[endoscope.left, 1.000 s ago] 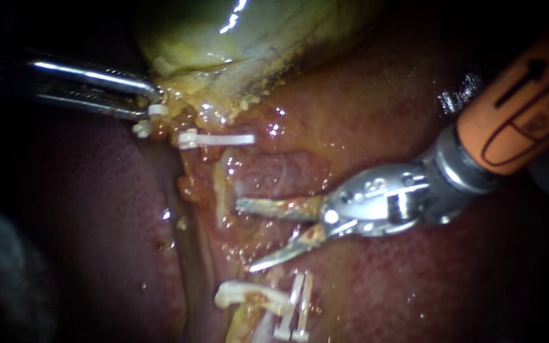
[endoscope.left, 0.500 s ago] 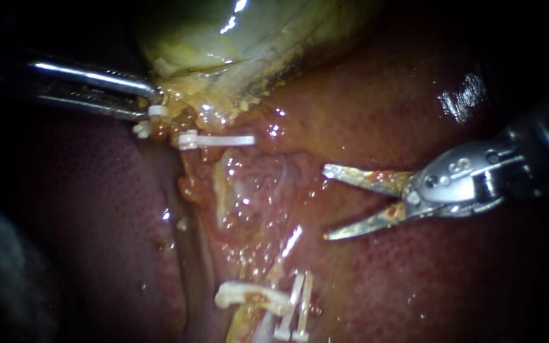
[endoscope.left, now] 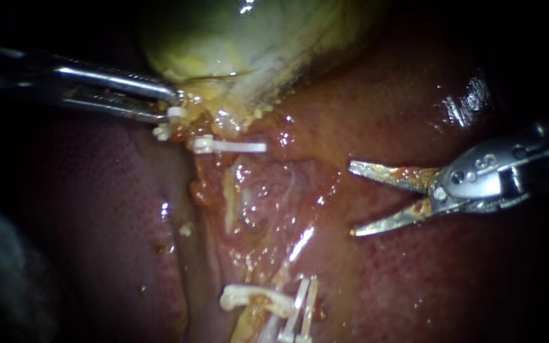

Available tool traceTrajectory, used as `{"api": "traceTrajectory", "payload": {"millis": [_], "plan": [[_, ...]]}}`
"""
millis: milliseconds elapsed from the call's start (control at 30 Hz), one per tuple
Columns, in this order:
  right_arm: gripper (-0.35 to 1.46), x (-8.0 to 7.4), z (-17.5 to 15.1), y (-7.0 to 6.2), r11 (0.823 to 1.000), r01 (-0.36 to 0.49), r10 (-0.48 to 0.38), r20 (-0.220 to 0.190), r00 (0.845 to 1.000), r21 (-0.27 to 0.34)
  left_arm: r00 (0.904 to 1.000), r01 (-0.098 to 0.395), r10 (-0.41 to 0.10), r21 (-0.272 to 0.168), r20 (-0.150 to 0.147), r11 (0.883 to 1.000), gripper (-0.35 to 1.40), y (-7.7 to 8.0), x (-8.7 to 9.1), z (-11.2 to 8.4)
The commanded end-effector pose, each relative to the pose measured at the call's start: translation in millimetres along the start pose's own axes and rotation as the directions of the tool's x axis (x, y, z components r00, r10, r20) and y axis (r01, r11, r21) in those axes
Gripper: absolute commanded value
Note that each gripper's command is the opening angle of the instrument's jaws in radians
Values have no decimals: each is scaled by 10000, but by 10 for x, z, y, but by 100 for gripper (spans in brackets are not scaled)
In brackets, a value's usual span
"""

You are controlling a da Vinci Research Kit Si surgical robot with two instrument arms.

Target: Go back from the cut right tube

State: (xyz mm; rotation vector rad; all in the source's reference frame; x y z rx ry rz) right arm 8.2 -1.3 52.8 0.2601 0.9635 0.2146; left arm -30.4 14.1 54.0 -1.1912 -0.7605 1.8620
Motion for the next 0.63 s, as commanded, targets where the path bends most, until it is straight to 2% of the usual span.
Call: {"api": "traceTrajectory", "payload": {"millis": [33,267,633], "plan": [[143,-1,0,0,10000,4,-4,-3,10000,11,10000,-4,4,-16,29,10000,-35,-3,-2,6],[143,-3,-3,1,10000,15,-15,-7,10000,28,9998,-153,154,-44,118,9999,-35,-13,-14,28],[143,-4,-5,2,10000,21,-20,-18,10000,64,9998,-169,169,-52,123,9998,-35,-16,-15,30]]}}
